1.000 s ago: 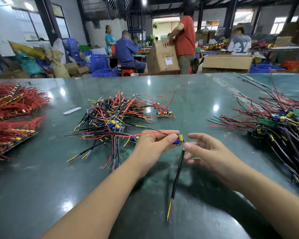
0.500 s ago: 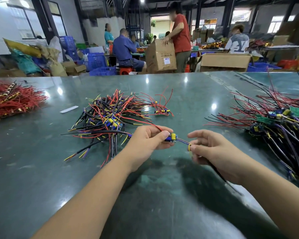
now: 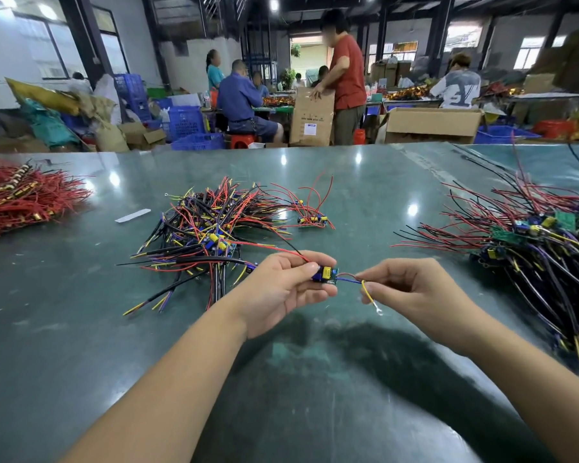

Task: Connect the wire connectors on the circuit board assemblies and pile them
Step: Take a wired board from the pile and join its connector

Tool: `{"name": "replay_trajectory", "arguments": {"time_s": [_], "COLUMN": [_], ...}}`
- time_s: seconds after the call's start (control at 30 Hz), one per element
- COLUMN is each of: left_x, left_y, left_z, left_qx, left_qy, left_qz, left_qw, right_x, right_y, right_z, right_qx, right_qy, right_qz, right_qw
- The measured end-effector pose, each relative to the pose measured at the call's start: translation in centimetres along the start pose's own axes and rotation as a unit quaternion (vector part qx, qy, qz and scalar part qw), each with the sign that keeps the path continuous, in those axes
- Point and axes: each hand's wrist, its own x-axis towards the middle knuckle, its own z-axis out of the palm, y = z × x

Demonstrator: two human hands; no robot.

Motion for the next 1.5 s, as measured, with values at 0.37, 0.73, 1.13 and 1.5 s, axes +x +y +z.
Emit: {"name": "replay_trajectory", "arguments": {"time_s": [0.37, 0.73, 1.13, 1.5], "left_x": [0.1, 0.5, 0.3, 0.5], "left_y": [-0.2, -0.2, -0.7, -1.7], "left_z": [0.5, 1.1, 1.0, 2.3], "left_qx": [0.078, 0.025, 0.006, -0.003], "left_qy": [0.059, 0.098, 0.021, 0.034], "left_qz": [0.054, 0.013, 0.04, 0.042], "left_qw": [0.994, 0.995, 0.999, 0.999], "right_x": [0.3, 0.3, 0.6, 0.9], "right_y": [0.2, 0.8, 0.7, 1.5], "right_z": [0.2, 0.9, 1.4, 2.2], "right_qx": [0.035, 0.039, 0.087, 0.004], "right_qy": [-0.023, -0.013, 0.063, 0.146], "right_qz": [0.038, 0.022, 0.05, -0.004], "right_qw": [0.998, 0.999, 0.993, 0.989]}}
